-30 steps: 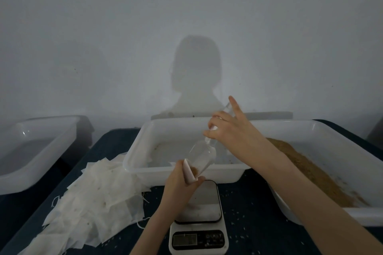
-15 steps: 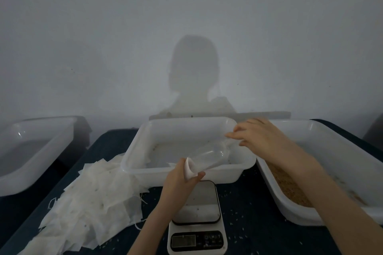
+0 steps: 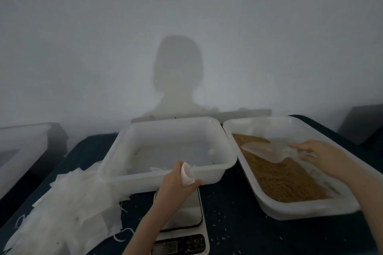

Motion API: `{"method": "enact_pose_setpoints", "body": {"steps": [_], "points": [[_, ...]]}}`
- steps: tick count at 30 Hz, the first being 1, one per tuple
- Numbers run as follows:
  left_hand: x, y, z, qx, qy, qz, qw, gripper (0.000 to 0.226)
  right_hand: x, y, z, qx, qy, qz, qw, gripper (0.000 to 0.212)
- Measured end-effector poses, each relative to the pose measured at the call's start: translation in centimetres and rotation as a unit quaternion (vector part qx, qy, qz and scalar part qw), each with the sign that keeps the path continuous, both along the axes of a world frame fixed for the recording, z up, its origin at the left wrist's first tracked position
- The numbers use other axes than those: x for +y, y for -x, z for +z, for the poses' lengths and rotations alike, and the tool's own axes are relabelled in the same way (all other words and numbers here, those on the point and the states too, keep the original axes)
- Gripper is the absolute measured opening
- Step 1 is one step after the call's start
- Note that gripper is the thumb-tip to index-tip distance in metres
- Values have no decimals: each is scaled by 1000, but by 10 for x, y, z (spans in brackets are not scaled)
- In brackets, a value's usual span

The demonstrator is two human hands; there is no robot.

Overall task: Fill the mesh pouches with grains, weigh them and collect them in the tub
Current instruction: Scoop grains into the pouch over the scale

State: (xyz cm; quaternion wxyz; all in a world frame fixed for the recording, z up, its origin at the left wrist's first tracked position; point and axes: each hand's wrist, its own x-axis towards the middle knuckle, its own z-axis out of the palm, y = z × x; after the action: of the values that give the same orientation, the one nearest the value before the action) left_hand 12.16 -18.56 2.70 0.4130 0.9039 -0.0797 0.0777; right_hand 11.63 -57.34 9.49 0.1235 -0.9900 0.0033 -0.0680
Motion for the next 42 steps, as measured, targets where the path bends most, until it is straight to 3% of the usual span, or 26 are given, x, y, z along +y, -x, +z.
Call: {"method": "enact_pose_setpoints", "body": {"steps": [3,6,10,14,23,31,42], "points": [[-9,-2,-2,2,-11,-5,1000,37,-13,3,-7,49,116,-45,991,39],[-16,-2,-2,5,-27,-8,1000,40,-13,-1,-14,18,219,-91,971,38],[-21,0,-1,2,-29,-2,1000,39,-3,-9,-25,-26,243,-91,966,36],[-21,1,0,2,-17,-7,1000,38,6,-19,-31,1,198,-53,979,49],[-17,-2,-2,7,-7,-10,1000,38,-10,-18,-41,-19,83,-100,991,41],[-23,0,-3,-4,-5,-17,1000,37,-14,-18,-45,-39,-25,-82,996,29],[-22,-1,-5,-9,-12,-24,1000,37,3,-12,-42,-37,-69,-51,996,32]]}}
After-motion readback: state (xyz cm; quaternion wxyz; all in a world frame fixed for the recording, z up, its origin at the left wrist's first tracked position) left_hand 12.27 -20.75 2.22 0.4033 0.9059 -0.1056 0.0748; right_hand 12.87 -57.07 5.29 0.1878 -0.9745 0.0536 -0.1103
